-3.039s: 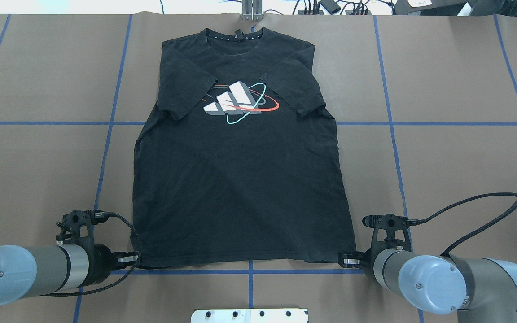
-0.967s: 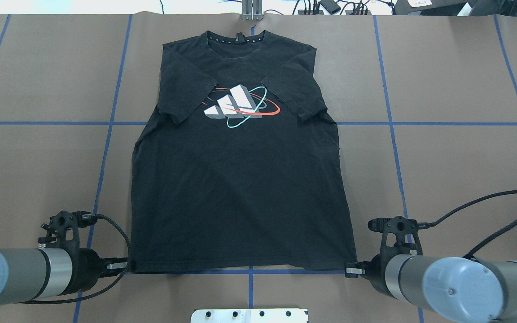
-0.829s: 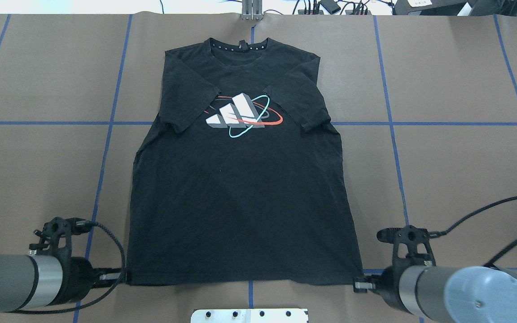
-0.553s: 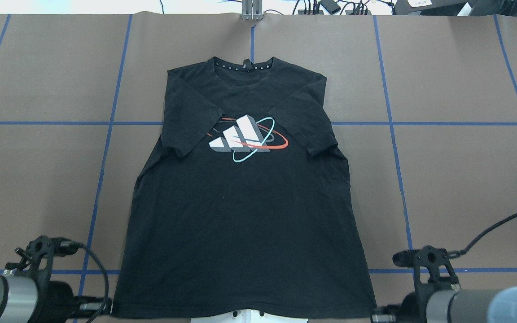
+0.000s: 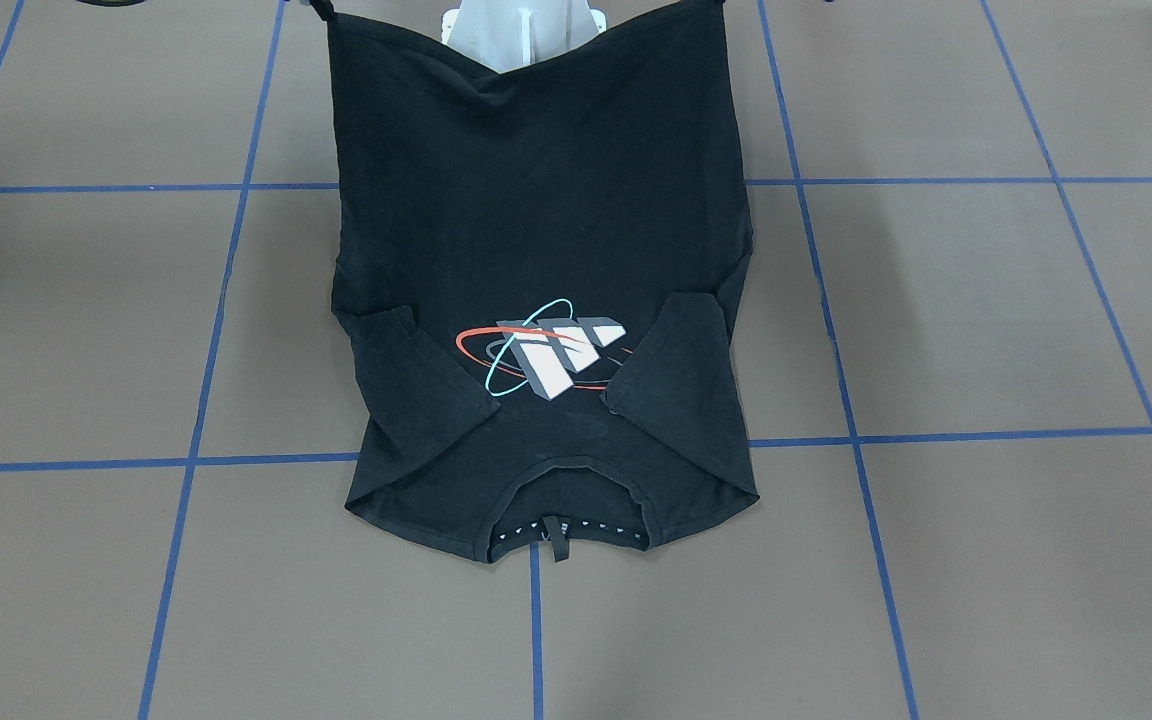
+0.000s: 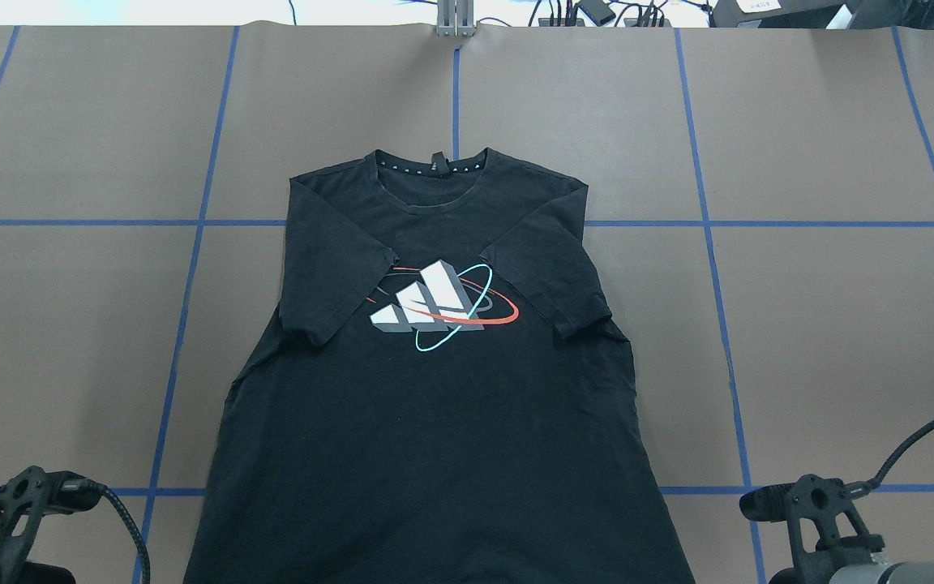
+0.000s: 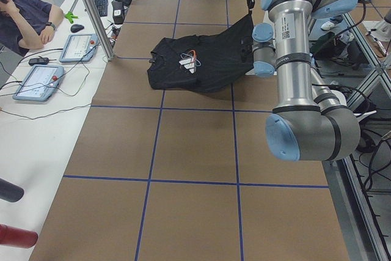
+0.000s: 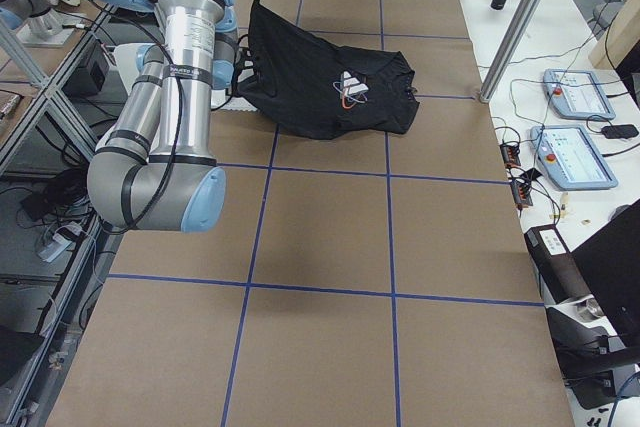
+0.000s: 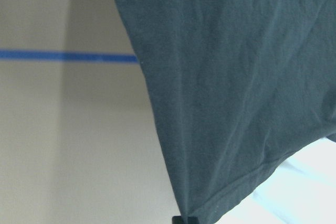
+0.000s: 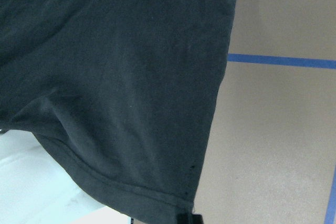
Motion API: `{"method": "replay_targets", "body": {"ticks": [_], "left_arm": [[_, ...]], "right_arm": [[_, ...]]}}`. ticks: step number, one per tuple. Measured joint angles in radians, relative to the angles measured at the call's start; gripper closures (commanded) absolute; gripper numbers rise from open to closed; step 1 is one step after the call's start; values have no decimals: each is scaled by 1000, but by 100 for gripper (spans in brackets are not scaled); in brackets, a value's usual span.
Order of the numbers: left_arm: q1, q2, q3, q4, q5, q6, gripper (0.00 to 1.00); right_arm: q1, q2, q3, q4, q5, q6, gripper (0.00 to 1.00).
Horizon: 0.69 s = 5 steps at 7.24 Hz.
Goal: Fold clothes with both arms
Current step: 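Lift the hem with both grippers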
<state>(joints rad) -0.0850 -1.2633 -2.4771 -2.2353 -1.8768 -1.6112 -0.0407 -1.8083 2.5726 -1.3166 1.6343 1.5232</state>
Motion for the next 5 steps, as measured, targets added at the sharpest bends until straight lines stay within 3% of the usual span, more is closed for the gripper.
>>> {"method": "replay_targets", "body": {"ticks": [2,5], "left_arm": [[-80,-5,-20,3,-41,-5,100],[-239,-20,-11,6,-116,4,100]], "right_arm": [[104,3,50,-72,53,-3,100],[244,9,52,-110,111,-15,100]]}}
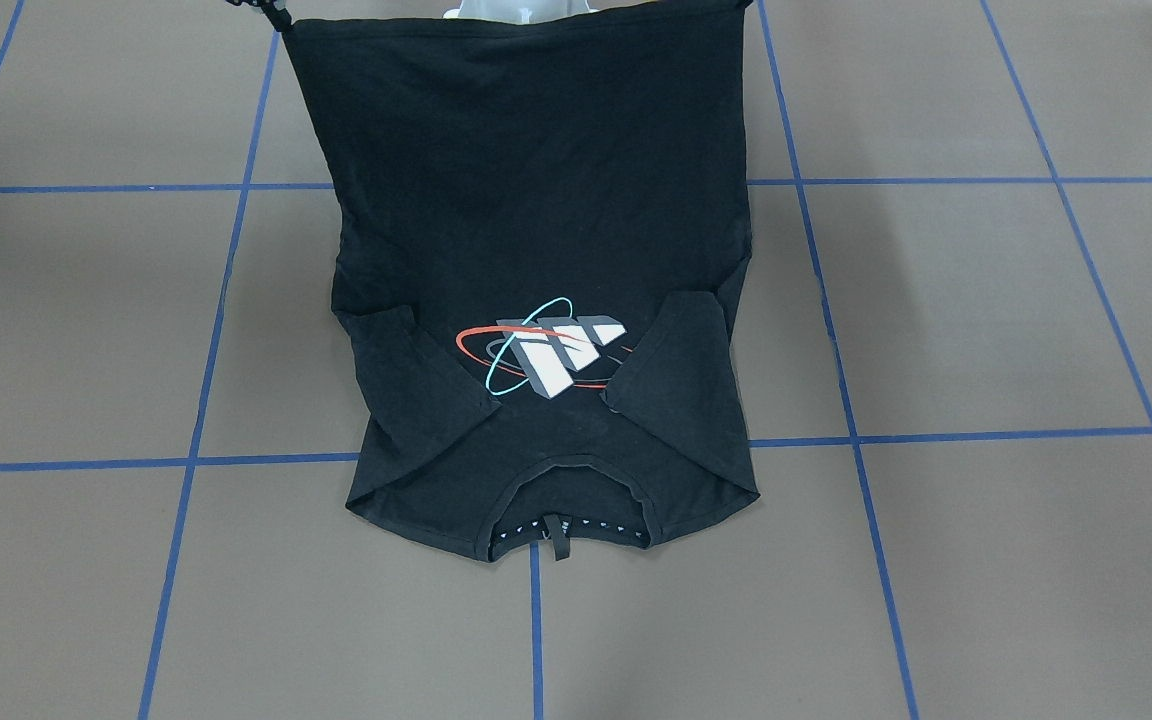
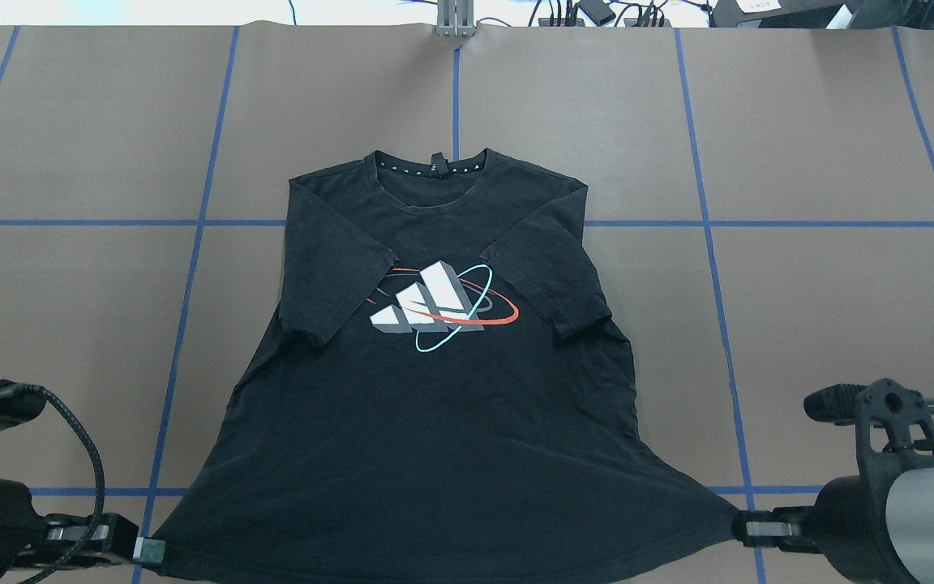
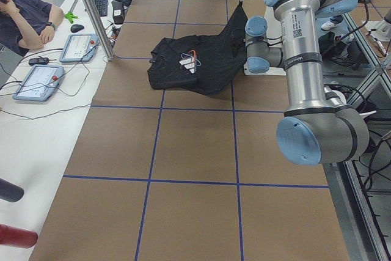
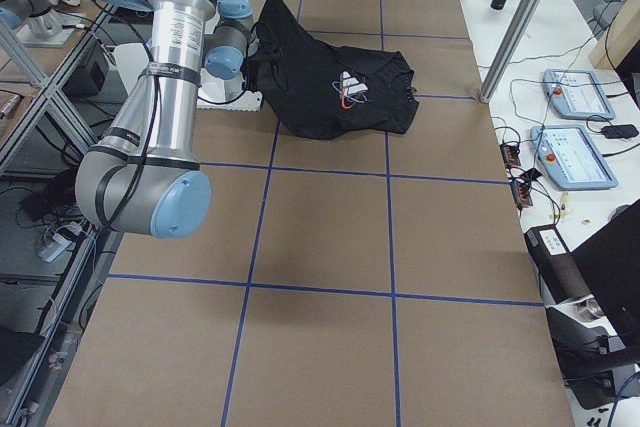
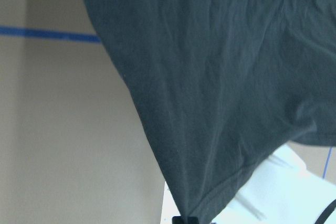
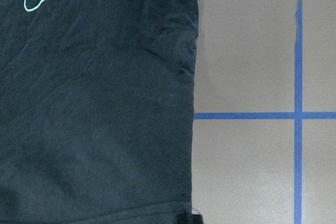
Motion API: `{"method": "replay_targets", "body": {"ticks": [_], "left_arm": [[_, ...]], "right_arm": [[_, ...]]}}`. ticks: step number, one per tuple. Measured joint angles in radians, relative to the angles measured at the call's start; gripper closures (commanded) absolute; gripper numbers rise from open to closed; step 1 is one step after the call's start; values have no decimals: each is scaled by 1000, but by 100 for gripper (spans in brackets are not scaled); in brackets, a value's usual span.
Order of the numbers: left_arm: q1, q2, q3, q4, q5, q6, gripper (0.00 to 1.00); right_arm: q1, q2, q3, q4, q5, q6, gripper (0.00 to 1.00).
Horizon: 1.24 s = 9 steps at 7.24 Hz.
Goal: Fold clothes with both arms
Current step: 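Lift the hem with both grippers, then carry the hem with both grippers over the shirt toward the collar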
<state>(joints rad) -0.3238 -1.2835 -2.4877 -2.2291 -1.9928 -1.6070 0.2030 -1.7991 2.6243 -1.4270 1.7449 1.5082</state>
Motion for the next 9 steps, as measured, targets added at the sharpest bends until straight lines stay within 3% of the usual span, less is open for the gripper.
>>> {"method": "replay_targets", "body": {"ticks": [2,4,6,9], "left_arm": [[-73,-72,52,1,-10,1,100],[-178,-182,116,26,-28,55,100],[-298,-310,179,147,-60,188,100],[-443,-443,316,245,-67,345,100]], "right_arm": [[73,30,-37,-8,4,-17,100],[157,159,-124,-68,9,-50,100],[232,267,-164,-164,24,-119,100],[369,365,-245,-200,97,-197,100]]}}
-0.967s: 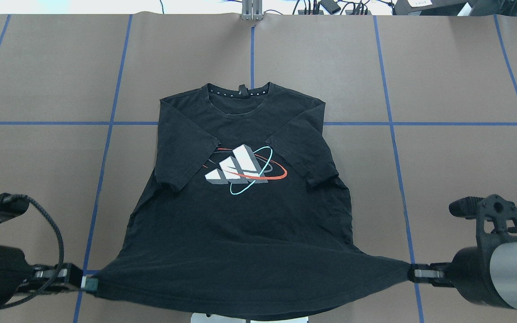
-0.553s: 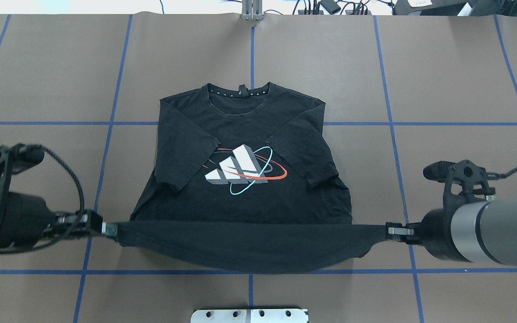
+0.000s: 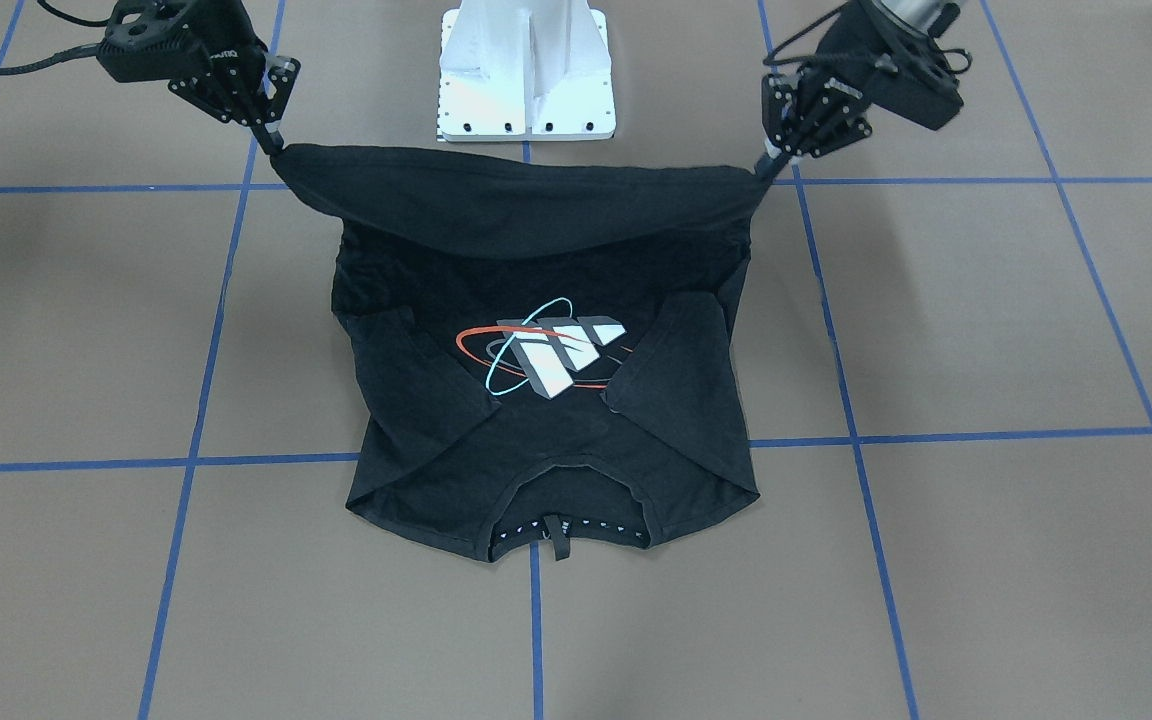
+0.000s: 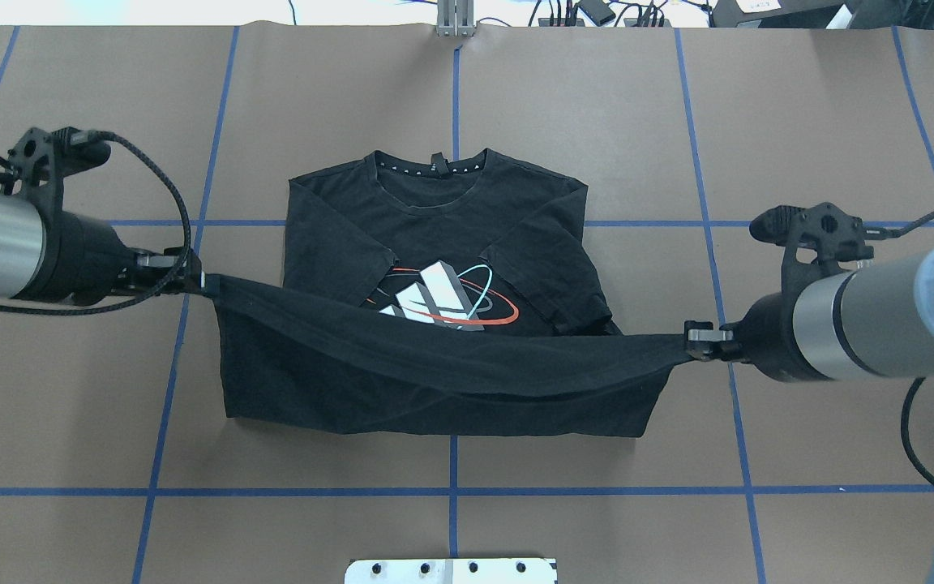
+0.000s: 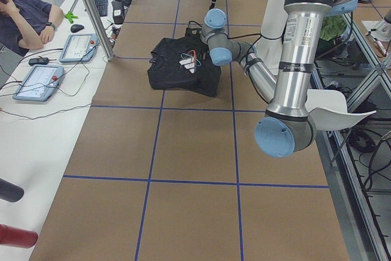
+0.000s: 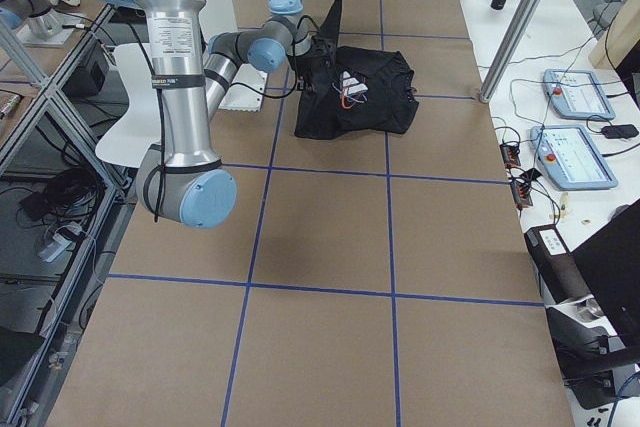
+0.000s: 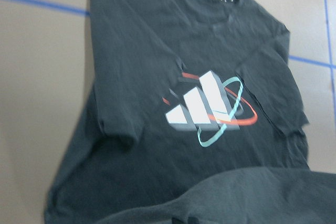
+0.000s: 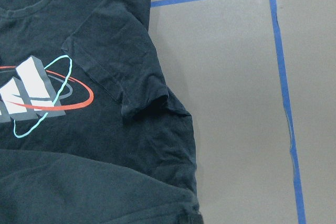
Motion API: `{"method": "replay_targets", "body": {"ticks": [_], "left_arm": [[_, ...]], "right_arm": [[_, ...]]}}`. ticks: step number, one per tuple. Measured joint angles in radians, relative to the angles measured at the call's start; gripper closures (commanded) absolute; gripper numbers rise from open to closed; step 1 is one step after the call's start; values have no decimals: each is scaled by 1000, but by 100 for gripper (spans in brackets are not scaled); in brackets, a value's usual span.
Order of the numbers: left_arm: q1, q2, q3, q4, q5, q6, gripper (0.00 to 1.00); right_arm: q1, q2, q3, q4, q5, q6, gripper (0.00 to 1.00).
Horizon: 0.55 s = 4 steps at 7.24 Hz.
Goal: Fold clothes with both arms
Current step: 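Carry the hem with both grippers over the shirt toward the collar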
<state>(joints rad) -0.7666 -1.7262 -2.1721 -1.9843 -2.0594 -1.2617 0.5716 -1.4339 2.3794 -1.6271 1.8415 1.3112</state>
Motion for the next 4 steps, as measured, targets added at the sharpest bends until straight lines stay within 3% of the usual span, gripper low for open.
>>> {"method": "replay_targets", "body": {"ticks": [4], "left_arm": [[-74,-86,159,4,5,87,100]], "right_arm": [[149,211,-256,-3,55,-60,100]]}}
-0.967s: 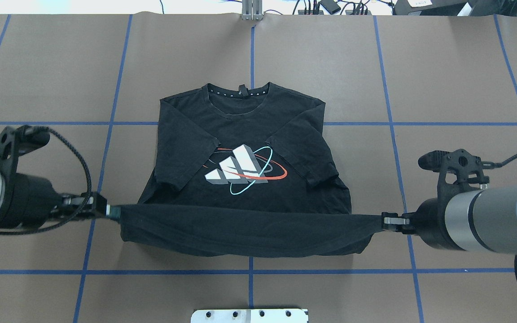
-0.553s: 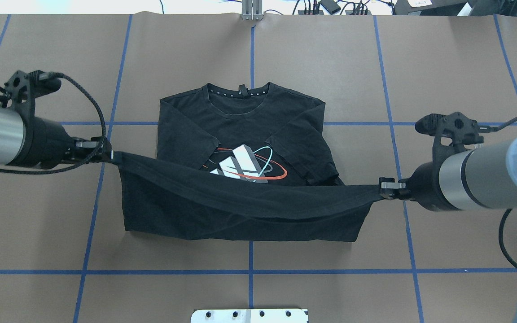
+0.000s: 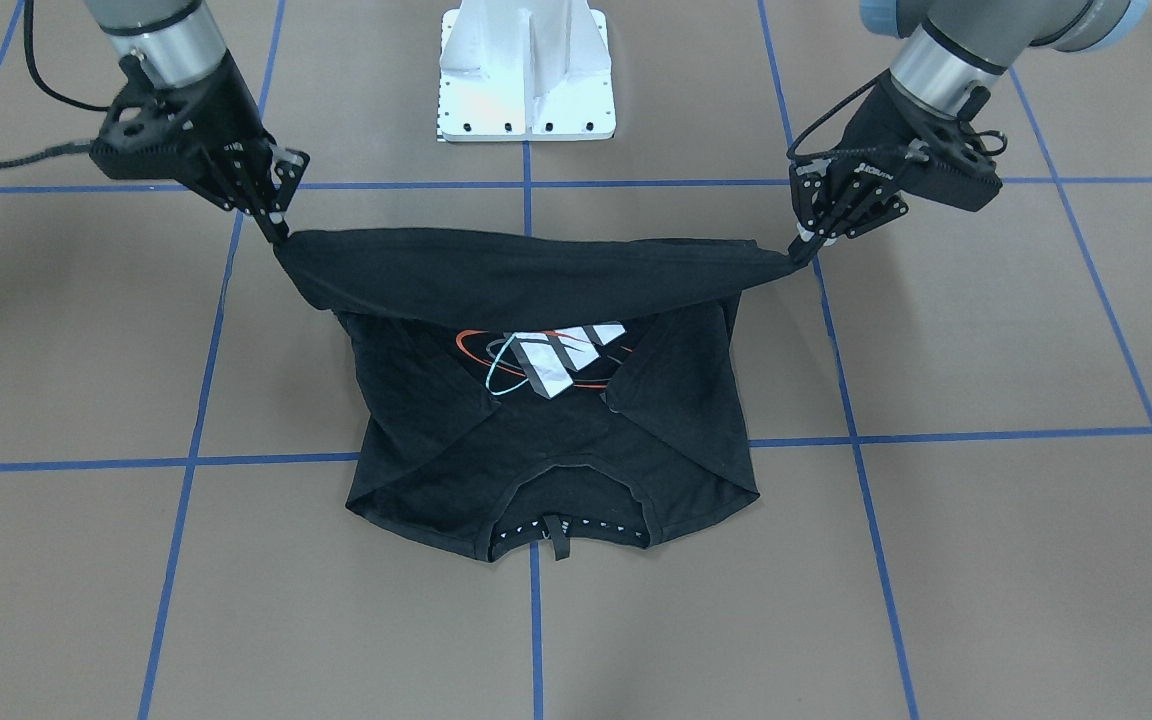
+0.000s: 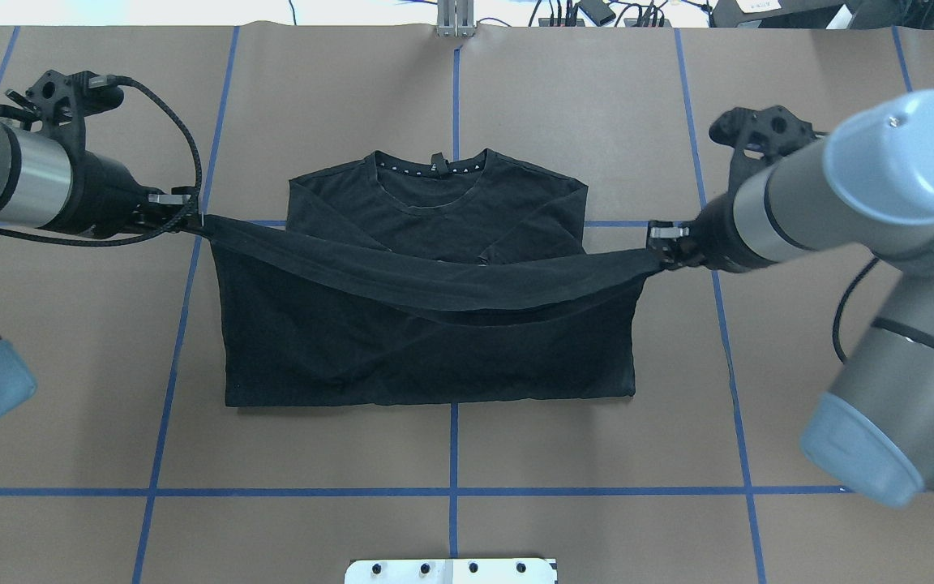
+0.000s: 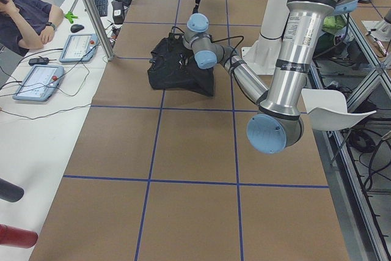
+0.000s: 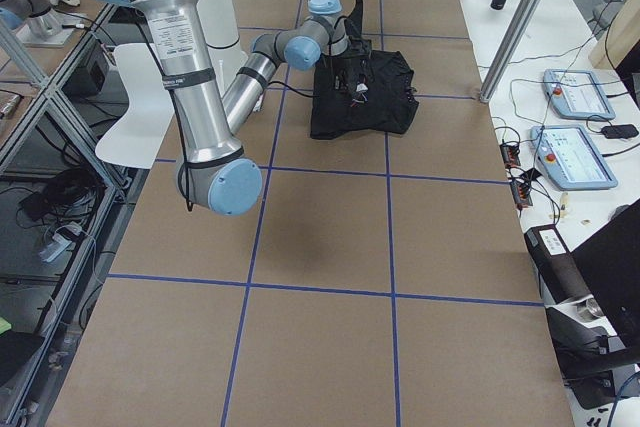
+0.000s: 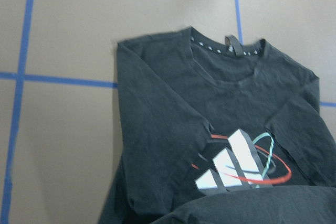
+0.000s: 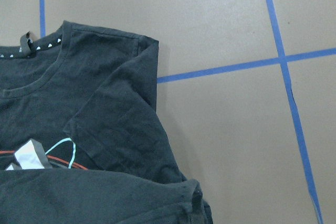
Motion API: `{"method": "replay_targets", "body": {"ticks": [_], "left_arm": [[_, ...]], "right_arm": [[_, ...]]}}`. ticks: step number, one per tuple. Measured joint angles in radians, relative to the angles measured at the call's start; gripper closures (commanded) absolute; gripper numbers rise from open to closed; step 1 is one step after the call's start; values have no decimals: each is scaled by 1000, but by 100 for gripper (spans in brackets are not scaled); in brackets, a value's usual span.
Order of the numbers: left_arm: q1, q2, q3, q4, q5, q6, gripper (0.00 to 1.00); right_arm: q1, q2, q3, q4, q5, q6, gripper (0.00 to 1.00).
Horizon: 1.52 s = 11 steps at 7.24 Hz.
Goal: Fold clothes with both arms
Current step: 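Carry the hem with both grippers over the shirt toward the collar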
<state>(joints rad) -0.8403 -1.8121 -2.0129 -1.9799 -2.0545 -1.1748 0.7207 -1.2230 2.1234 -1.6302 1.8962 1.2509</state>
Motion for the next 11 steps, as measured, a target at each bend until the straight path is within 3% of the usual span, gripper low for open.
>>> {"method": "replay_targets", "body": {"ticks": [8,11], "left_arm": [[0,-224,436,-78,112,58,100],[4,-282,561,-113,149,59,100]], "right_arm": [[94,293,-506,19,-7,-144,100],[112,313,-666,154,-9,-183,100]]}}
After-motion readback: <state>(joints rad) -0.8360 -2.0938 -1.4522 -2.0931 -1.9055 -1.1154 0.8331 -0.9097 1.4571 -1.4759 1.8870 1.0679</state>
